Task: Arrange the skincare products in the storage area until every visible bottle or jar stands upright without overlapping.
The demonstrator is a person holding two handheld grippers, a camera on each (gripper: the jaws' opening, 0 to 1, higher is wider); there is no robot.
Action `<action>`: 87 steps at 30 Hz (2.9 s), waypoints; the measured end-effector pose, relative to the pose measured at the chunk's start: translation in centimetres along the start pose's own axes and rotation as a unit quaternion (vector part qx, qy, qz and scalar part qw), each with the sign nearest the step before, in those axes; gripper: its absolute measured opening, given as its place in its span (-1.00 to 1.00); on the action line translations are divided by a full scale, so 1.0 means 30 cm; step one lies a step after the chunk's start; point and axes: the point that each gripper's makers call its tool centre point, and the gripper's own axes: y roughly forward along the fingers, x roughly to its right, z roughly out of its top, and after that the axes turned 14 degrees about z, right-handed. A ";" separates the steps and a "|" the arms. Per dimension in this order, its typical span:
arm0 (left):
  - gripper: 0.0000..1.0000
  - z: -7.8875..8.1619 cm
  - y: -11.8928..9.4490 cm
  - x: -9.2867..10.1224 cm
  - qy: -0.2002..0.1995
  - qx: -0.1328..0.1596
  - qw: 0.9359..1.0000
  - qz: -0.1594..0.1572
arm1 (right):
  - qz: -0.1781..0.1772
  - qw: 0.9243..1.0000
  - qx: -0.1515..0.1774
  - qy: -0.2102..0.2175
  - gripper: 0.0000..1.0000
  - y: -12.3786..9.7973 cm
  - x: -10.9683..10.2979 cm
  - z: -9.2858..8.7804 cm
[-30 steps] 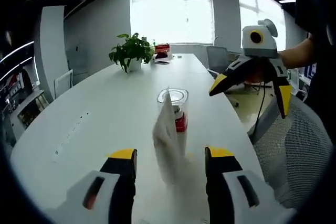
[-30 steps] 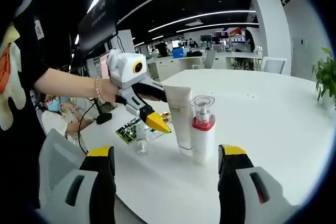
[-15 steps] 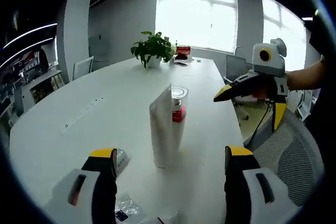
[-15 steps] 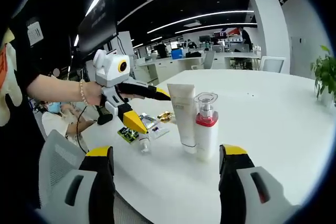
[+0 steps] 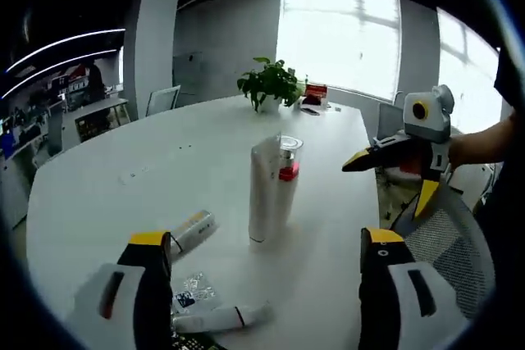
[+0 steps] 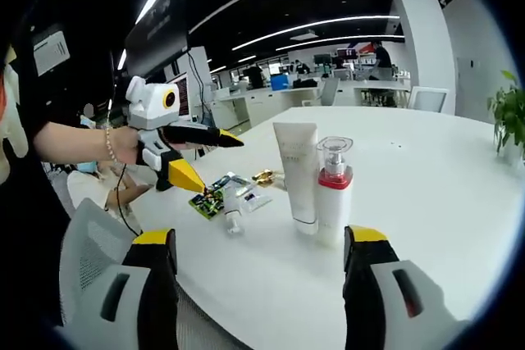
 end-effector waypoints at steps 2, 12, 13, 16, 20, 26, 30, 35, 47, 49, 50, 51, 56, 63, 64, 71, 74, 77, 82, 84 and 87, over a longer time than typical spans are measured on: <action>0.80 -0.017 -0.024 -0.010 -0.009 0.000 1.000 0.010 | -0.001 1.000 -0.002 0.000 0.67 0.000 -0.006 -0.009; 0.88 -0.096 -0.140 0.002 -0.036 -0.014 0.998 0.048 | -0.001 1.000 -0.011 0.001 0.67 -0.006 -0.034 -0.042; 0.88 -0.106 -0.156 -0.008 -0.042 -0.014 0.998 0.055 | -0.002 1.000 -0.011 0.000 0.67 -0.006 -0.035 -0.041; 0.91 -0.124 -0.195 -0.002 -0.057 -0.013 0.996 0.069 | -0.003 1.000 -0.008 -0.003 0.67 -0.005 -0.037 -0.033; 0.93 -0.161 -0.248 0.004 -0.068 -0.015 0.994 0.084 | -0.003 1.000 -0.010 -0.004 0.67 -0.007 -0.038 -0.040; 0.94 -0.208 -0.309 -0.013 -0.083 -0.019 0.991 0.104 | 0.002 1.000 -0.020 -0.010 0.67 0.000 -0.051 -0.050; 0.94 -0.249 -0.339 -0.030 -0.086 -0.024 0.989 0.119 | 0.005 1.000 -0.021 -0.010 0.67 0.001 -0.054 -0.054; 0.93 -0.299 -0.367 -0.040 -0.093 -0.028 0.986 0.134 | 0.007 1.000 -0.021 -0.008 0.67 0.001 -0.053 -0.056; 0.91 -0.301 -0.390 -0.038 -0.088 -0.027 0.985 0.148 | 0.014 1.000 -0.015 -0.006 0.69 0.003 -0.063 -0.051; 0.90 -0.303 -0.390 -0.038 -0.087 -0.027 0.985 0.148 | 0.014 1.000 -0.015 -0.006 0.69 0.003 -0.064 -0.051; 0.90 -0.303 -0.390 -0.040 -0.086 -0.027 0.985 0.148 | 0.013 1.000 -0.014 -0.006 0.69 0.003 -0.064 -0.051; 0.90 -0.302 -0.391 -0.041 -0.086 -0.026 0.985 0.149 | 0.014 1.000 -0.014 -0.006 0.69 0.003 -0.063 -0.050; 0.90 -0.305 -0.388 -0.041 -0.083 -0.029 0.985 0.148 | 0.014 1.000 -0.014 -0.005 0.68 0.004 -0.064 -0.051; 0.87 -0.308 -0.365 -0.046 -0.023 -0.054 0.990 0.129 | 0.015 1.000 -0.018 -0.005 0.67 0.005 -0.062 -0.059; 0.86 -0.302 -0.360 -0.053 -0.021 -0.053 0.990 0.128 | 0.015 1.000 -0.019 -0.005 0.67 0.005 -0.061 -0.061; 0.78 -0.287 -0.313 -0.081 0.020 -0.063 0.991 0.114 | 0.012 1.000 -0.019 -0.007 0.65 0.003 -0.062 -0.062; 0.76 -0.279 -0.289 -0.088 0.038 -0.069 0.991 0.105 | 0.011 1.000 -0.020 -0.006 0.64 0.003 -0.060 -0.063; 0.72 -0.284 -0.260 -0.101 0.063 -0.083 0.990 0.092 | 0.011 1.000 -0.020 -0.007 0.64 0.003 -0.060 -0.064; 0.66 -0.285 -0.214 -0.119 0.088 -0.097 0.989 0.074 | 0.009 1.000 -0.022 -0.007 0.63 0.003 -0.057 -0.067; 0.63 -0.281 -0.200 -0.121 0.099 -0.101 0.988 0.067 | 0.008 1.000 -0.021 -0.006 0.63 0.003 -0.056 -0.066; 0.61 -0.286 -0.179 -0.131 0.107 -0.107 0.987 0.059 | 0.006 1.000 -0.022 -0.005 0.62 0.001 -0.055 -0.064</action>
